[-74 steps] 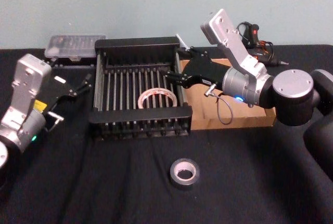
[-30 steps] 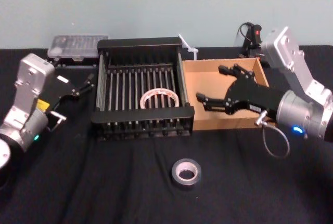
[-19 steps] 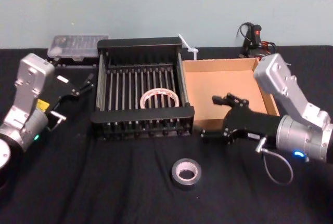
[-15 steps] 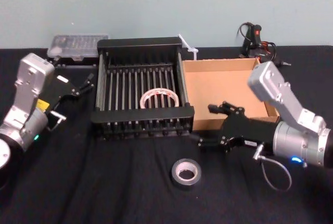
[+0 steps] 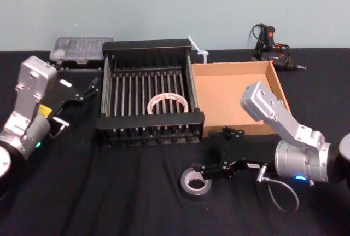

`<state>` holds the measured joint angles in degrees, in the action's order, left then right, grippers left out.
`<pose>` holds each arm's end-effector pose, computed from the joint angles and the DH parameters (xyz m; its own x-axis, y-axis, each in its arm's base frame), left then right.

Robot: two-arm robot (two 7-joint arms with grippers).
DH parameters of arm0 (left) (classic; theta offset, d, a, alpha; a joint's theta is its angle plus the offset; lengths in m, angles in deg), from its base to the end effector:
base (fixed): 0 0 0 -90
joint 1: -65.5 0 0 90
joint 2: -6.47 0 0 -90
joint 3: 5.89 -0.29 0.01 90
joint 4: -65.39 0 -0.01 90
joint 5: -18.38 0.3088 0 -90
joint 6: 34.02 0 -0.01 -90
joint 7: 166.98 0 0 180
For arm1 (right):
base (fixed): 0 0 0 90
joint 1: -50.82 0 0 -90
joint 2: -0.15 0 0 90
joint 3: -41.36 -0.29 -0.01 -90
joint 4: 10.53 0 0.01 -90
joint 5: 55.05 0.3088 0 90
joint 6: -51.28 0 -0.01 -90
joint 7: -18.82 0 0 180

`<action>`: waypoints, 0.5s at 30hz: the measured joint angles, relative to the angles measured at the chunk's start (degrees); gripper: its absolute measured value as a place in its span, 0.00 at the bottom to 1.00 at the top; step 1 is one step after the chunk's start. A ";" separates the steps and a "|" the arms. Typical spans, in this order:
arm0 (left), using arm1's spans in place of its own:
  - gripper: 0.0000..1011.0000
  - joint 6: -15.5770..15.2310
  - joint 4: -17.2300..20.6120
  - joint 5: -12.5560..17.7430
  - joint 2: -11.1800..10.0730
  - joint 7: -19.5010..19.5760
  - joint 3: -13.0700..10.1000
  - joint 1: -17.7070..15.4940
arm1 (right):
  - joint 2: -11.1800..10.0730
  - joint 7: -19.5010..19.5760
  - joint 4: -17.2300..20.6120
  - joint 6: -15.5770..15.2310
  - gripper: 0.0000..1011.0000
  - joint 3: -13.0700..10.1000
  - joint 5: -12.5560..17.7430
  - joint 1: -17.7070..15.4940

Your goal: Pick up the white tape and place it into the black box , Pick up the silver tape and place it into the brown box.

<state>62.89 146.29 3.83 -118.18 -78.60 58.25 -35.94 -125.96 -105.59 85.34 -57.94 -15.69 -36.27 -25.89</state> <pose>0.3581 0.0827 -0.3022 0.2922 0.8803 0.3738 -0.9553 0.2873 0.0701 0.3418 -0.0146 -0.2524 0.8841 -0.4626 0.0661 0.4372 0.7688 -0.4668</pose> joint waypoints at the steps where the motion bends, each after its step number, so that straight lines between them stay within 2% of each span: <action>1: 0.99 0.00 0.00 0.00 0.00 0.00 0.00 0.00 | 0.02 -0.02 -0.16 -0.10 0.99 0.19 -0.07 0.12; 15: 0.99 0.00 0.00 0.00 0.00 0.00 0.00 0.00 | 0.14 -0.33 -1.89 -0.99 0.99 2.42 -0.78 1.30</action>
<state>62.89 146.28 3.83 -118.18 -78.60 58.25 -35.93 -125.82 -105.92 83.45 -58.93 -13.27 -37.05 -24.58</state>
